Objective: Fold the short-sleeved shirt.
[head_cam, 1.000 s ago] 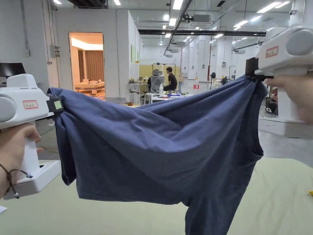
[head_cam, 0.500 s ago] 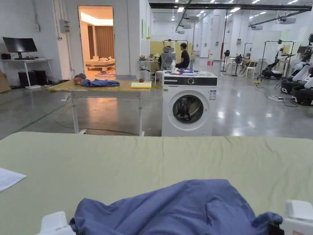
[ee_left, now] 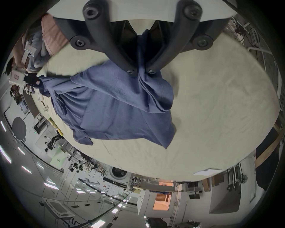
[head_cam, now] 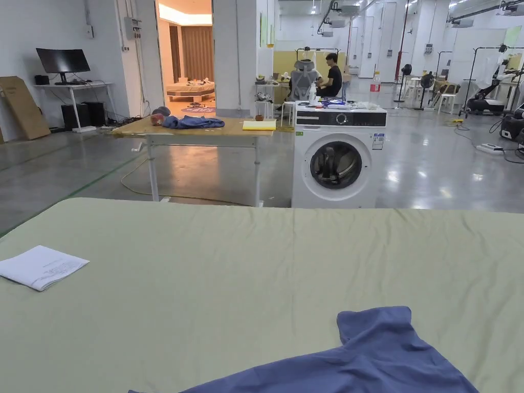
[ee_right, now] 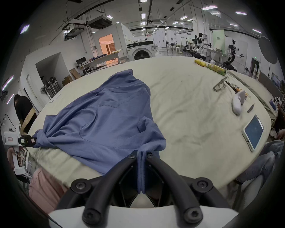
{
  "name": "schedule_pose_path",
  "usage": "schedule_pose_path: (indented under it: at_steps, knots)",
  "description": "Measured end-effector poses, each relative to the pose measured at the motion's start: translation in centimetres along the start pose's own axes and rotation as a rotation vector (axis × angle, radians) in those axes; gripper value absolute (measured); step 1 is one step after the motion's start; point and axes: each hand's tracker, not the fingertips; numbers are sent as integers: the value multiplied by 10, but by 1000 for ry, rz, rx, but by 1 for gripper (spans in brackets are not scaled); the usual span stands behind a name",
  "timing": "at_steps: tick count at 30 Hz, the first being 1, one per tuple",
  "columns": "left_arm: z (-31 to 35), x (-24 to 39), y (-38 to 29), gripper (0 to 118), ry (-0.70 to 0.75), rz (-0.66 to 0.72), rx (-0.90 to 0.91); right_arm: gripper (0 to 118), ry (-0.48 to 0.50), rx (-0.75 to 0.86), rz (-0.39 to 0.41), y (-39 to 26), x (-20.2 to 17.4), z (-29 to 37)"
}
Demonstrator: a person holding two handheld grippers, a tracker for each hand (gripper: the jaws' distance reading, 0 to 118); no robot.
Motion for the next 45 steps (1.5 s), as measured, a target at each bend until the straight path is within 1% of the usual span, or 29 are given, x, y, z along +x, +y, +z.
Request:
schedule_pose_path:
  at_steps: [3, 4, 6, 7, 8, 9, 10, 11, 12, 13, 15, 18, 20, 21, 22, 23, 24, 25, 27, 30, 33, 35, 36, 37, 38, 40, 41, 42, 45]
  knots:
    - [7, 2, -10, 1, -1, -14, -15, 1, 1, -45, 9, -3, 0, 1]
    - [6, 1, -13, 8, -8, -32, 1, 1, 3, -46, 4, -5, 4, -6]
    - [4, 1, -15, 13, 15, -32, 32, 1, -6, -48, -5, -3, 2, -13]
    - [5, -2, -16, 23, 27, -27, 44, 2, -2, -52, -13, -1, 2, -14]
    - [8, -3, -17, 46, 35, -18, 62, 6, 2, -50, -23, 2, 1, -13]
    - [13, -5, -17, 76, 31, -4, 94, 29, -2, -25, -32, 4, -2, -10]
    - [22, -3, -14, 84, 27, 8, 138, 60, -1, 2, -29, 6, -4, -6]
    - [31, -3, -11, 85, 20, 18, 181, 94, 8, 29, -28, 9, -8, -1]
    - [40, -3, -9, 85, 18, 23, 211, 118, 13, 65, -27, 13, -10, 8]
    - [52, -2, -4, 85, 6, 26, 247, 114, 59, 134, -25, 18, -14, 18]
    - [78, 4, 7, 84, -12, 25, 350, 114, 52, 202, -4, 29, -27, 35]
    - [115, 18, 16, 85, -44, 16, 549, 114, 90, 356, 14, 41, -52, 63]
    - [140, 28, 8, 83, -43, 5, 762, 109, 136, 510, -27, 42, -71, 81]
    - [147, 32, 1, 68, -57, -26, 854, 95, 170, 584, -50, 40, -77, 88]
    - [152, 38, -1, 40, -27, -68, 887, 70, 200, 651, -71, 39, -84, 94]
    - [157, 45, -3, 8, 38, -110, 903, 30, 213, 701, -84, 39, -92, 97]
    - [156, 52, -1, 0, 101, -141, 908, 0, 203, 714, -83, 40, -98, 98]
    - [154, 55, -2, 0, 148, -161, 895, 0, 139, 717, -71, 40, -105, 100]
    - [145, 51, 2, 0, 59, -153, 828, 0, 174, 726, -69, 40, -117, 102]
    - [129, 41, 29, 0, 92, -88, 616, 0, 223, 689, -9, 52, -134, 107]
    - [85, 7, 62, 0, 71, 57, 359, 0, 204, 674, 73, 54, -140, 107]
    - [52, -19, 77, 0, 27, 141, 265, 0, 206, 667, 100, 52, -147, 106]
    - [36, -29, 82, 0, 53, 175, 241, 0, 210, 659, 108, 55, -143, 103]
    - [19, -39, 87, 1, 82, 174, 210, 0, 217, 648, 117, 55, -144, 101]
    - [6, -46, 87, 11, 93, 147, 181, 0, 223, 635, 121, 55, -147, 97]
    - [-22, -56, 90, 80, 143, 143, 133, 0, 222, 615, 124, 57, -142, 89]
    - [-35, -61, 90, 99, 153, 157, 117, 0, 221, 605, 126, 58, -143, 85]
    - [-40, -61, 89, 102, 149, 157, 127, 0, 221, 598, 126, 59, -144, 82]
    - [-68, -68, 96, 102, 196, 186, 85, 0, 222, 576, 125, 63, -145, 73]
